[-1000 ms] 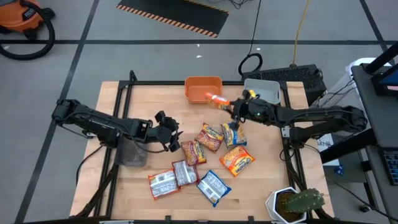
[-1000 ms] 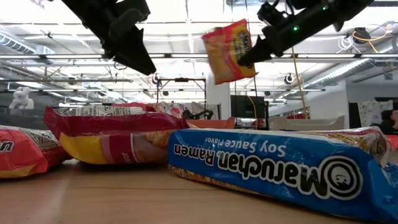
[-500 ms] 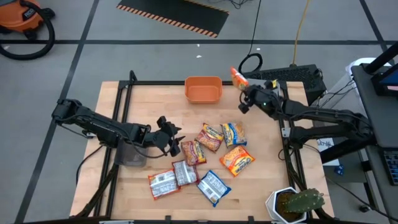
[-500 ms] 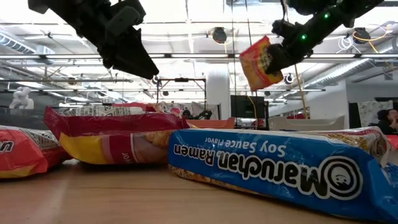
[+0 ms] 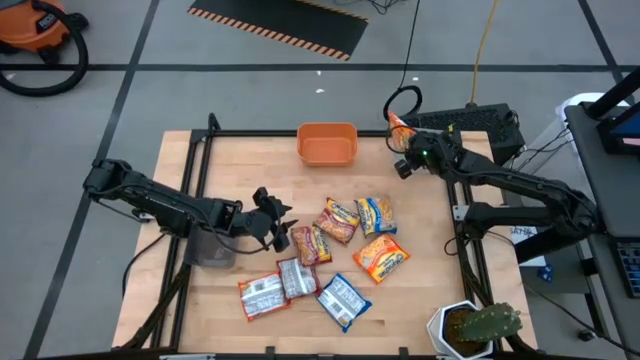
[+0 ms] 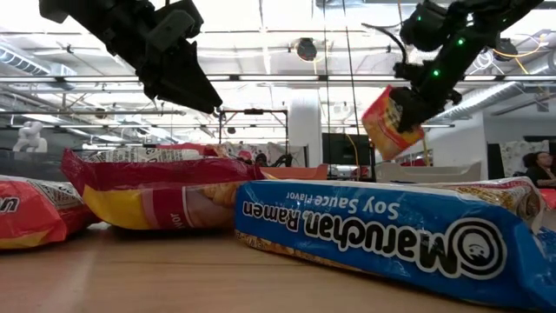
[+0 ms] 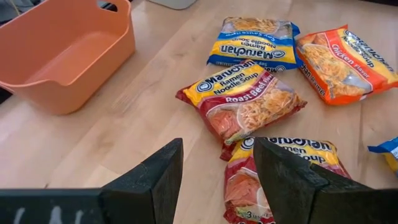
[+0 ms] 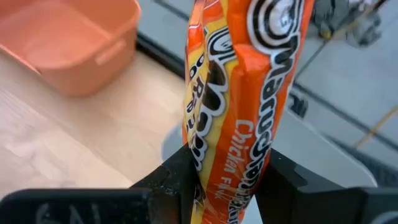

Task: Sort Maruchan noodles
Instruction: Put the top orange noodle pack into the gray bin

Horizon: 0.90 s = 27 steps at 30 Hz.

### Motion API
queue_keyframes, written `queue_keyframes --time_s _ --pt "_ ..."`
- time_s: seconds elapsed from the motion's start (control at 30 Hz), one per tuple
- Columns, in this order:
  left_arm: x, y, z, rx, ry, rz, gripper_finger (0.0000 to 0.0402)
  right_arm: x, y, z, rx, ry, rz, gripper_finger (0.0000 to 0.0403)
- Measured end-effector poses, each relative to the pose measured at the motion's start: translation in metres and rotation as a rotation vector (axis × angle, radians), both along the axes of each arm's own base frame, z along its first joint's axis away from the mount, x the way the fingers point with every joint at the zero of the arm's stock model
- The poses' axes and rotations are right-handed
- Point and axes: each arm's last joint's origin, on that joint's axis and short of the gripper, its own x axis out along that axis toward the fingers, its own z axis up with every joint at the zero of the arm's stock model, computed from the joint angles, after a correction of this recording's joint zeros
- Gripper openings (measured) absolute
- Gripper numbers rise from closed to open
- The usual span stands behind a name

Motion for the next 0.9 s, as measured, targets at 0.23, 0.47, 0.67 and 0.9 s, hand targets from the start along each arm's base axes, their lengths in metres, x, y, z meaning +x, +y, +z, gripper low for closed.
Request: queue_keyframes --time_s 0.23,0.47,0.67,0.9 --pt "0.0 0.001 0.0 0.004 0.0 -0.001 0.0202 -0.01 -0.01 -0.004 0.039 0.019 -0.095 0.0116" --pt "0.005 0.005 0.005 0.022 -0.052 -0.004 0.0202 -0.006 -0.018 -0.022 0.1 0.094 -0.111 0.0116" --pt "0.009 0.01 0.011 0.065 -0.098 -0.018 0.0202 -0.002 -0.021 -0.032 0.137 0.118 -0.128 0.0121" --pt "0.011 0.017 0.012 0.083 -0.107 -0.004 0.0202 -0.002 -0.021 -0.036 0.163 0.143 -0.14 0.0161"
